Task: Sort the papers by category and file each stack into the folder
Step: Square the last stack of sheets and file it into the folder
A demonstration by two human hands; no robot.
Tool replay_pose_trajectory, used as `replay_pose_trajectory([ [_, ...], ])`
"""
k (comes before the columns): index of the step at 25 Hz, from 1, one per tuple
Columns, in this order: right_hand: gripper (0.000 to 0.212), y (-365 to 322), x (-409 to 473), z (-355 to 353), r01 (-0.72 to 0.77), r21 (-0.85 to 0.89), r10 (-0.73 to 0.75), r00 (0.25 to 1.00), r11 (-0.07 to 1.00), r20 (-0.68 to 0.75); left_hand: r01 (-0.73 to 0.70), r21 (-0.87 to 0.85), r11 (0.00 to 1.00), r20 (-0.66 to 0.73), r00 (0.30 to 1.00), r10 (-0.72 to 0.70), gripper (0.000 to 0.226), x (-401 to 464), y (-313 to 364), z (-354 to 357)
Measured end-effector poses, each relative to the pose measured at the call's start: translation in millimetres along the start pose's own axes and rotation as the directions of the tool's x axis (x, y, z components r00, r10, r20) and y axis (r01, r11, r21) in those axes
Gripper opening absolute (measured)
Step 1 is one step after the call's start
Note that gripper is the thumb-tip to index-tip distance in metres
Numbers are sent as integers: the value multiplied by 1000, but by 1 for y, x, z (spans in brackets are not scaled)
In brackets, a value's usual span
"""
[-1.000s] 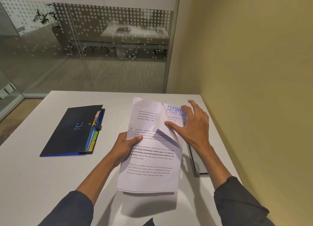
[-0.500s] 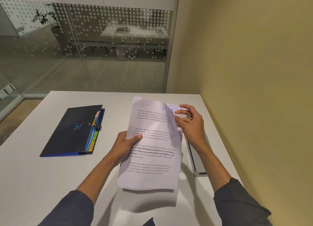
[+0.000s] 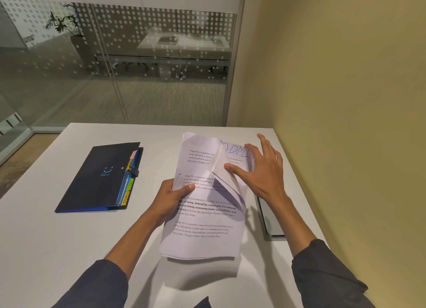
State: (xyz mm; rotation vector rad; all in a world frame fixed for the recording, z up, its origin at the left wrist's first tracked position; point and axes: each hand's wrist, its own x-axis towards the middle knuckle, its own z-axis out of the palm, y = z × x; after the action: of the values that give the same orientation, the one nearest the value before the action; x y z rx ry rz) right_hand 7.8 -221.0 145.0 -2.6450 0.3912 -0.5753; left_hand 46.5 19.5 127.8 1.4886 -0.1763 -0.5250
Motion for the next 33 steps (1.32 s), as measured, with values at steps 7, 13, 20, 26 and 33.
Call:
replay_pose_trajectory([
  [7,37,-15,-11,5,122,418,-72,988,900,-134,-14,9,1000,-19,1000,14,12,-1,2,2],
  [13,19,-24,-9,6,-182,803,145,982,567,120,-20,1,1000,-33,999,20,12,0,0,-1],
  [20,111,-12,4,-2,-92,138,76,990,986,118,-22,11,1000,-21,1000,22,12,3,-4,-4],
  [26,91,-4,0,1,15,-3,-15,1000,1000,-11,-26,-33,999,-35,999,25,12,4,-8,0],
  [33,40,-25,-26,2,220,428,-146,969,877,-198,-43,-27,999,-54,998,42,11,8,-11,-4],
])
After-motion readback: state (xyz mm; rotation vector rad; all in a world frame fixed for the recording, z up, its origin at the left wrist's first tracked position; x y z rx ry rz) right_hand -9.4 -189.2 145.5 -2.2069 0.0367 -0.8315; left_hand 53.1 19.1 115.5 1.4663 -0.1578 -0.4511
